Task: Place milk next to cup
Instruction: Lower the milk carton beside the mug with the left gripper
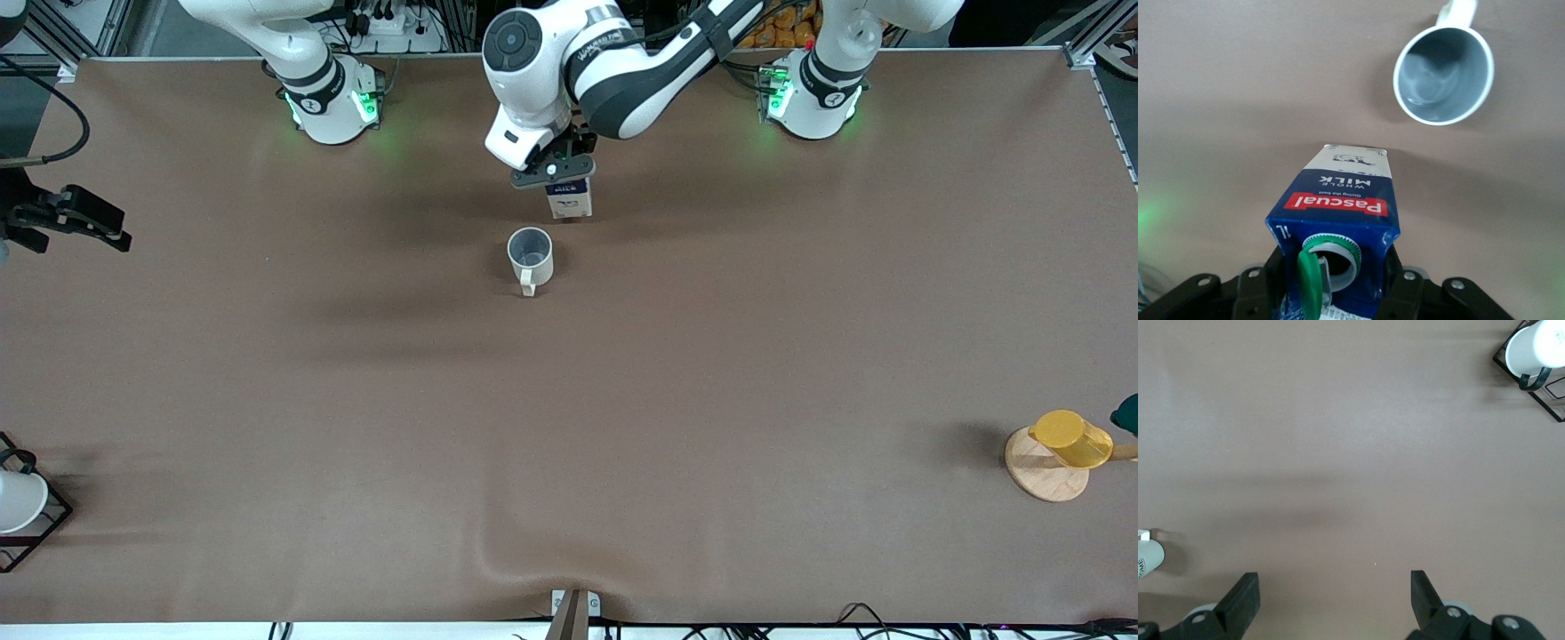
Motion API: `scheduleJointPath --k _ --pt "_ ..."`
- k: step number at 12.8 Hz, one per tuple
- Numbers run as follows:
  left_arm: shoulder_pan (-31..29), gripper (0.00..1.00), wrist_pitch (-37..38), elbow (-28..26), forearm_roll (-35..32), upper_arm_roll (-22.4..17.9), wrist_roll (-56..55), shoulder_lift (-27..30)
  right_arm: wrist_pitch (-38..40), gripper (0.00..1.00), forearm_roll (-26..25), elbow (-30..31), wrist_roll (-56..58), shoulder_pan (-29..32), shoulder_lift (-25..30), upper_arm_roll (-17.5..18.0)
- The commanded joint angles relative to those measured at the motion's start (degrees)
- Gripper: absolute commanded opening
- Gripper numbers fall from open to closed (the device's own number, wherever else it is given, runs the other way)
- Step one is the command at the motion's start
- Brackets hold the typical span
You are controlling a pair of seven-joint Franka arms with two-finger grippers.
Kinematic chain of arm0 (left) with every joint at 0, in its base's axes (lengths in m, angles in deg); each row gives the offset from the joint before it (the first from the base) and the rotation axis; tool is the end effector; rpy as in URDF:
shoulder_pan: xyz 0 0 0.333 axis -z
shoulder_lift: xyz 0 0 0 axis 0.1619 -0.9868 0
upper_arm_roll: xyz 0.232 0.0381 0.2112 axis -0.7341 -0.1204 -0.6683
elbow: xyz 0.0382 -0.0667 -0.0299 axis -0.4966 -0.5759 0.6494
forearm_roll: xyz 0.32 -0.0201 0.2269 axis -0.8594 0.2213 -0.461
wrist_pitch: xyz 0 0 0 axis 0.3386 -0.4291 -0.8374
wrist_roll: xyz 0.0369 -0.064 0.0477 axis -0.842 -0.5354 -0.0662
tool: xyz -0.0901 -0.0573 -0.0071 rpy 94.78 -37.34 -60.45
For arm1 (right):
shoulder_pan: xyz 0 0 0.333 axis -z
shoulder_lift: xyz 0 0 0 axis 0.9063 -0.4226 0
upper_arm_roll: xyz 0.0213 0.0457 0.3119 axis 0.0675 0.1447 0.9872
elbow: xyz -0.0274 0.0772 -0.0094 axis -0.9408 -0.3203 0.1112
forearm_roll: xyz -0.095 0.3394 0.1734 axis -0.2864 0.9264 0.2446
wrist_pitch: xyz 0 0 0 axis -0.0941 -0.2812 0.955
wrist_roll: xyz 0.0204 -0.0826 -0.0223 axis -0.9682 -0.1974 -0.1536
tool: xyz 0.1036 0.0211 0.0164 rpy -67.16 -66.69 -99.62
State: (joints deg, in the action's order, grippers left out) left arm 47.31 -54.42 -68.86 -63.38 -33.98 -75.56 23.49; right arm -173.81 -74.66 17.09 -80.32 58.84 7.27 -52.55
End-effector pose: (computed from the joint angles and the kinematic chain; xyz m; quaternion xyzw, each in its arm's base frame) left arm 0.3062 -0.5686 0.3831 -0.9905 -0.0609 0.1131 0.0484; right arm 0.5595 -0.0226 0.6326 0.9999 0.0054 -0.0098 0.0125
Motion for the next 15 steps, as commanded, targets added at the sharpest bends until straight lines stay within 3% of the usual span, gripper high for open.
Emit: scheduleJointPath --k 1,7,15 --pt "0.86 0.57 -3.05 1.45 -1.29 -0.53 -0.21 -1.61 1.38 1.00 -0.19 -2.38 0.17 3.35 -1.42 1.09" --pt "3.23 0.57 -4.91 6.63 -6.48 -0.62 -0.47 -7.06 2.09 1.00 0.16 -2.21 -5.63 2.83 -1.33 1.26" --pt "3.23 0.59 -5.00 6.82 -9.21 -0.62 -0.03 -7.59 2.00 1.00 0.16 -2.12 -5.19 2.39 -1.42 1.44"
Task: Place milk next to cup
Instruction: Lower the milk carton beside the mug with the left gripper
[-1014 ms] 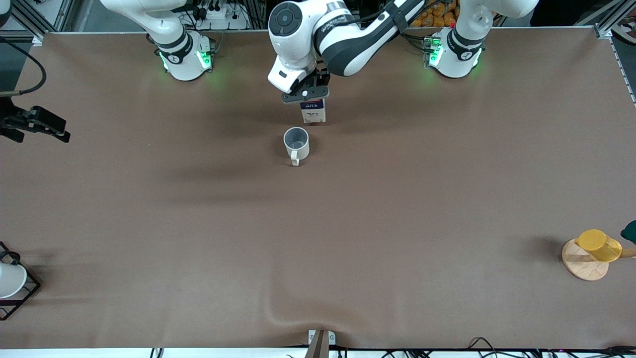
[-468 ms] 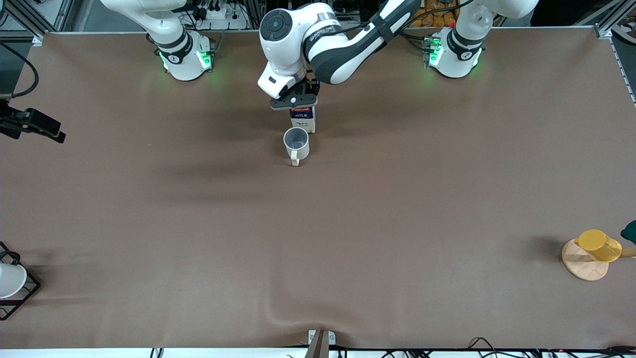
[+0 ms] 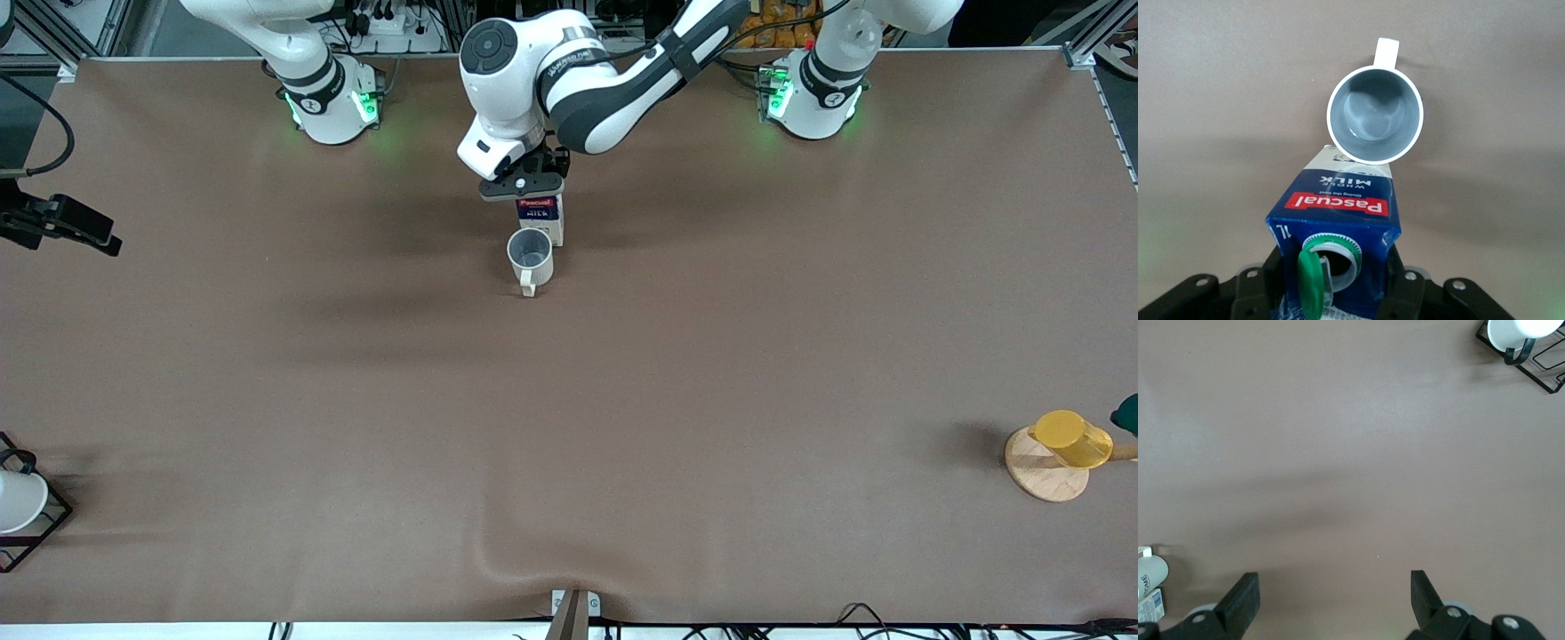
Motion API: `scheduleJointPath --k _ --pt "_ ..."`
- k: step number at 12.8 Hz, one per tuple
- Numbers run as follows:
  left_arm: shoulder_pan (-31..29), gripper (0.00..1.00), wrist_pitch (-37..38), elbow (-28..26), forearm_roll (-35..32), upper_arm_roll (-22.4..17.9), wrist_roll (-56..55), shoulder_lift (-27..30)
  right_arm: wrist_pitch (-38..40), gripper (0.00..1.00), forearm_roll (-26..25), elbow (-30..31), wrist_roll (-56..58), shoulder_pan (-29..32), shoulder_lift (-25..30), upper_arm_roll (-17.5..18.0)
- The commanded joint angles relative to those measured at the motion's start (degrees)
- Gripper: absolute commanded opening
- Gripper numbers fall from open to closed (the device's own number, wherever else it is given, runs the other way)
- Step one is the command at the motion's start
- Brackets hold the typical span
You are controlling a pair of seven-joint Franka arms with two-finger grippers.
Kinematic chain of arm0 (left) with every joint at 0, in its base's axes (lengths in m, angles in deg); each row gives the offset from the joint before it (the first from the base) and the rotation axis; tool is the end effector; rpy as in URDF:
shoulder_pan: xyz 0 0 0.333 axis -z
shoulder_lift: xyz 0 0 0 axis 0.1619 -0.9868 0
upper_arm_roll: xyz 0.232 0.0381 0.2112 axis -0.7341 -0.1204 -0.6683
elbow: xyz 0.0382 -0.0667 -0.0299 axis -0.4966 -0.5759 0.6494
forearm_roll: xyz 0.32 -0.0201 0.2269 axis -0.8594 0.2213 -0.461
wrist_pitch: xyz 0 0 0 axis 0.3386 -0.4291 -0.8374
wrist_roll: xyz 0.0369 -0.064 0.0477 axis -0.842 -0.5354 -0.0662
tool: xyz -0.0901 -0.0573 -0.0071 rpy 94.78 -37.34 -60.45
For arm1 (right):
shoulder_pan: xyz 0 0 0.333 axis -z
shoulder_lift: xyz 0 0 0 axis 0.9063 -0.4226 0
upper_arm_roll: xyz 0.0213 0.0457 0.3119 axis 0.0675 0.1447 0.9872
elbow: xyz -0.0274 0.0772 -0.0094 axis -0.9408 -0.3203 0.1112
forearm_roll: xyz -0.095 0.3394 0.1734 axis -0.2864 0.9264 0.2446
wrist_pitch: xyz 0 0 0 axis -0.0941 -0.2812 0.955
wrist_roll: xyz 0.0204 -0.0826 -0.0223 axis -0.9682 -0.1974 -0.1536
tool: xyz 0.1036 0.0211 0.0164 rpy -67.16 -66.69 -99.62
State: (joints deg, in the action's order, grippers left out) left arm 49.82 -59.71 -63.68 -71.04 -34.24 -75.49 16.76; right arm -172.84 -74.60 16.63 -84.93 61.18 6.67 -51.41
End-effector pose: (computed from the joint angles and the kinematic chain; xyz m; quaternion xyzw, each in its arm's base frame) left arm 0.3170 -0.6023 0.3560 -0.9973 -0.0279 0.0625 0.0277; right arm 0.5603 -0.0341 0.6290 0.9987 -0.0453 -0.0191 0.0124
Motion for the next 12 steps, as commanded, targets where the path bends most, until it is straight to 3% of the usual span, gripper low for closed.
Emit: scheduleJointPath --k 1,3,4,5,9,12 --pt "0.80 0.59 0.29 1.63 -1.54 -0.36 -0.36 -0.95 1.02 1.00 0.10 -1.66 -0.58 -0.14 -0.91 0.30" --pt "0.80 0.63 0.29 1.63 -1.54 -0.36 -0.63 -1.03 1.11 1.00 0.10 -1.57 -0.58 -0.23 -0.91 0.30" --pt "0.80 0.76 0.29 1.63 -1.54 -0.36 -0.63 -1.21 1.02 1.00 0.10 -1.57 -0.49 -0.23 -1.00 0.30" --pt "0.80 1.00 0.03 1.72 -1.54 -0.36 -0.54 -1.65 1.02 1.00 0.10 -1.57 -0.49 -0.31 -1.26 0.38" --pt "0.72 1.00 -1.38 1.81 -1.46 -0.36 -0.63 -0.51 1.02 1.00 0.10 -1.57 -0.58 -0.75 -1.35 0.38" --pt "-2.43 1.00 1.15 1.72 -1.63 -0.45 -0.72 5.88 1.02 1.00 0.10 -1.57 -0.58 -1.02 -1.35 0.38"
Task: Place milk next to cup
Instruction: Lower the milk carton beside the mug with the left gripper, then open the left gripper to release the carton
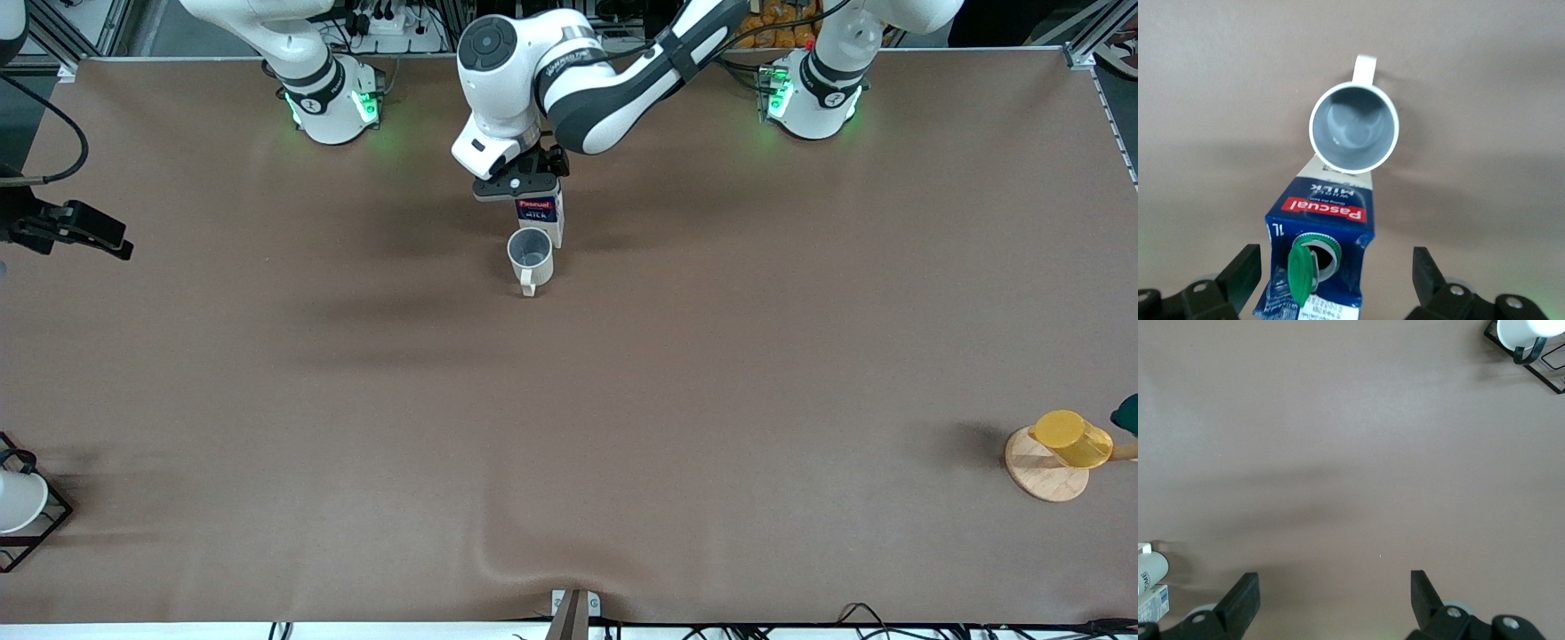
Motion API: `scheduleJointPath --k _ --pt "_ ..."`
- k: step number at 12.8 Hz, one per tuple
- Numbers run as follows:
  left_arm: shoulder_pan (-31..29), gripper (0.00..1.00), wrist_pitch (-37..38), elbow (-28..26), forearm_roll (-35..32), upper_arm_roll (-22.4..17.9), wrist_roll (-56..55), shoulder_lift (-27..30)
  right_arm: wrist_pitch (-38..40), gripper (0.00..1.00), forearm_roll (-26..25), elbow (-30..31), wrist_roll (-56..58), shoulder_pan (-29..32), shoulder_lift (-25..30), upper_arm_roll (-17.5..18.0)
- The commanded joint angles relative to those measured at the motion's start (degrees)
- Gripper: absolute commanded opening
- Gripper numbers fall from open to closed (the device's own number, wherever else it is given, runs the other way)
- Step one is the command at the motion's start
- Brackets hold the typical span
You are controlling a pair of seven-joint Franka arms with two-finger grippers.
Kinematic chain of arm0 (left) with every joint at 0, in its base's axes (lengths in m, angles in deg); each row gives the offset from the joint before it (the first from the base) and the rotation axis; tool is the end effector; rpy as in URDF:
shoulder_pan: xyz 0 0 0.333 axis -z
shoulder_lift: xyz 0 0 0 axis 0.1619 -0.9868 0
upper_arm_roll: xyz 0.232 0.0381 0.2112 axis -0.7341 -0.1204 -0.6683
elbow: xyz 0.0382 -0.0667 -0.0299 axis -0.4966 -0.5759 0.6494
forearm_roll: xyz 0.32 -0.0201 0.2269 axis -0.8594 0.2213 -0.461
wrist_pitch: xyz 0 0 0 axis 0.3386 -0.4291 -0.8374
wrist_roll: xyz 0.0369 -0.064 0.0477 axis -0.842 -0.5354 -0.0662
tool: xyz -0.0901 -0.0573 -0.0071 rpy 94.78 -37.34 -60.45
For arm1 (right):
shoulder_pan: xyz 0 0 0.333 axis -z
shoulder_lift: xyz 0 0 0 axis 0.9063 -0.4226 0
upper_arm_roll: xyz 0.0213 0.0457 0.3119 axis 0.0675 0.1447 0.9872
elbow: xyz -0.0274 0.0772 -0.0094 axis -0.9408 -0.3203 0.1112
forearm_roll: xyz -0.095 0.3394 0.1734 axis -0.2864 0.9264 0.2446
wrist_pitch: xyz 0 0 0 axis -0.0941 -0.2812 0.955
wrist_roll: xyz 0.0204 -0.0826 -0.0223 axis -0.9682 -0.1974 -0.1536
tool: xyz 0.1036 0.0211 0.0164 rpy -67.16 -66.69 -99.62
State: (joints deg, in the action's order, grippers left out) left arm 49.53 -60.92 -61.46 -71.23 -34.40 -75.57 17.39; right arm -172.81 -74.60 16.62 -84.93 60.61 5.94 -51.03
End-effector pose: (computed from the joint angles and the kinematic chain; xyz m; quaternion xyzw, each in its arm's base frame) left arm 0.3296 -0.6068 0.3818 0.9983 0.0357 -0.0450 0.0023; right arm 0.5644 -0.0246 0.6219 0.9989 -0.0369 -0.0255 0.0132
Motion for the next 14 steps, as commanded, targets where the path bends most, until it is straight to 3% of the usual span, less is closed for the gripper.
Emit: scheduleJointPath --k 1,4,6,8,12,14 --pt "-4.16 1.00 4.03 -0.58 -1.61 -0.29 -0.64 8.06 0.91 1.00 0.10 -1.56 -0.66 -0.53 -0.62 0.01" --pt "-12.76 1.00 10.71 -1.01 -4.07 -0.56 0.06 17.72 0.56 1.00 0.19 -1.65 -0.93 -0.45 -0.62 0.01" --pt "-20.31 1.00 11.08 -0.84 -3.99 -0.47 0.50 22.13 0.30 1.00 0.19 -1.56 -1.54 -0.45 -0.62 0.01" --pt "-27.78 1.00 11.77 -0.49 -3.38 -0.29 5.91 23.73 0.38 1.00 0.27 -1.65 -1.37 -0.36 -0.54 0.01" --pt "-40.62 1.00 16.16 -0.49 0.13 -0.38 26.74 25.66 0.56 1.00 0.71 -1.74 -0.93 0.17 -0.54 0.01" --pt "-45.73 1.00 17.49 -0.40 0.40 -0.38 34.04 25.66 0.91 1.00 4.30 -1.74 -1.54 0.26 -0.36 -0.17"
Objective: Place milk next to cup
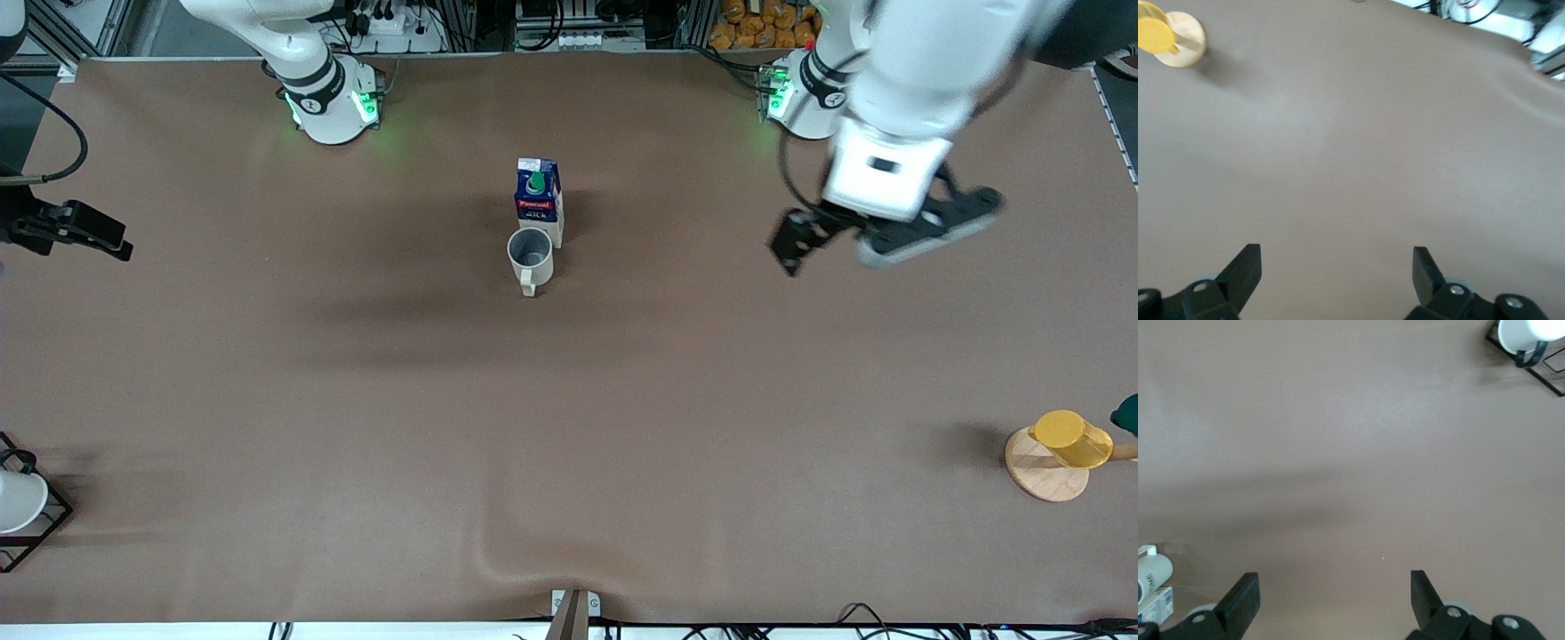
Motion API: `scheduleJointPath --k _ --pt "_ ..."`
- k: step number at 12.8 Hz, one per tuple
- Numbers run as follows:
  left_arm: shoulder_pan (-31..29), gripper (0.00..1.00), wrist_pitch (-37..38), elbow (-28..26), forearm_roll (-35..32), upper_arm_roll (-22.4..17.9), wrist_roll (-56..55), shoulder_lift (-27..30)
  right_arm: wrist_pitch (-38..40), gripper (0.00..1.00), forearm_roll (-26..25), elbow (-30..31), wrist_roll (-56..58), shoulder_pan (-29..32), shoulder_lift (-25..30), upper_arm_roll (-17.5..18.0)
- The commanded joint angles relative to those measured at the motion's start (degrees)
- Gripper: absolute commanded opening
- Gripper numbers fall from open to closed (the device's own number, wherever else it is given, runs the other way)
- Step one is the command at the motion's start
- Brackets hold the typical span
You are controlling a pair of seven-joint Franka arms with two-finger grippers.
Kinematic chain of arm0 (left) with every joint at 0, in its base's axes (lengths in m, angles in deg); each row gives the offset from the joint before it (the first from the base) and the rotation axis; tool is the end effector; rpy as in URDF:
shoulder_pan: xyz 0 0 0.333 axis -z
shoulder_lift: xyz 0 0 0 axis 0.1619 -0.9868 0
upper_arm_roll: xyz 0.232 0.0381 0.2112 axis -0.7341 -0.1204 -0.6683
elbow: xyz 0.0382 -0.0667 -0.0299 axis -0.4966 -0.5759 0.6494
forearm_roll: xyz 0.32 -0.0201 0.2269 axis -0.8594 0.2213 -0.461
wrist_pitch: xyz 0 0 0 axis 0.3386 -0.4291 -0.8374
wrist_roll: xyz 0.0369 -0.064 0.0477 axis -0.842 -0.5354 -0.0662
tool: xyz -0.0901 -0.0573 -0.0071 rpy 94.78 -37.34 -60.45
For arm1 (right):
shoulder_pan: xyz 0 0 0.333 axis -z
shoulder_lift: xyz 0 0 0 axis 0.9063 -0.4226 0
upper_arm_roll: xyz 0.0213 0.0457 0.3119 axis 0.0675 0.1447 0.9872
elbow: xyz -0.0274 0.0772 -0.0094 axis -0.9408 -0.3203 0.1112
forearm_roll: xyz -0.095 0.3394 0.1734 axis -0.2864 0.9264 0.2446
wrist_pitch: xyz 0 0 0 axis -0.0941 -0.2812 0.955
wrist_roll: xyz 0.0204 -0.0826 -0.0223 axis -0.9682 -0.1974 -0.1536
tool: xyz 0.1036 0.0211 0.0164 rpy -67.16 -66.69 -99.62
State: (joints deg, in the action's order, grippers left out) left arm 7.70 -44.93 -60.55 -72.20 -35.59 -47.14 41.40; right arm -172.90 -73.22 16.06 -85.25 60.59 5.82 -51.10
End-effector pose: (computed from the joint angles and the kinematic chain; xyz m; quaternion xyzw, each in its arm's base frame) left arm 0.5598 -0.2090 0.6168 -0.9839 -0.1628 -0.0679 0.0293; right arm 0.5655 -0.0223 0.6253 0.9990 -0.0396 -0.0208 0.0014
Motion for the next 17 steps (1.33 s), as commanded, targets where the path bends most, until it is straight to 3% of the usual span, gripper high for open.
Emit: scheduleJointPath --k 1,2,7,12,14,17 --pt "-5.93 1.00 2.46 -1.41 1.37 0.81 9.04 1.75 1.00 1.00 3.11 -1.09 -1.14 0.28 -0.24 -0.19" --pt "-7.60 1.00 4.12 -1.32 1.37 0.72 13.34 1.92 0.83 1.00 2.68 -1.09 -1.14 0.02 -0.24 -0.19" --pt "-7.35 1.00 8.08 -1.50 7.69 -9.98 26.65 4.38 0.47 1.00 2.23 -1.17 -1.05 -0.15 -0.15 -0.19" --pt "-6.13 1.00 10.12 -3.42 9.72 -13.42 31.84 6.66 0.21 1.00 2.58 -1.18 -0.52 0.37 -0.15 -0.28" --pt "-3.06 1.00 10.11 -3.43 9.99 -17.63 32.80 6.67 0.21 1.00 2.58 -1.18 -0.52 0.37 -0.15 -0.28" --pt "-1.20 1.00 10.03 -2.64 9.46 -18.26 33.51 6.58 0.47 1.00 2.50 -1.09 -0.43 0.37 -0.15 -0.28"
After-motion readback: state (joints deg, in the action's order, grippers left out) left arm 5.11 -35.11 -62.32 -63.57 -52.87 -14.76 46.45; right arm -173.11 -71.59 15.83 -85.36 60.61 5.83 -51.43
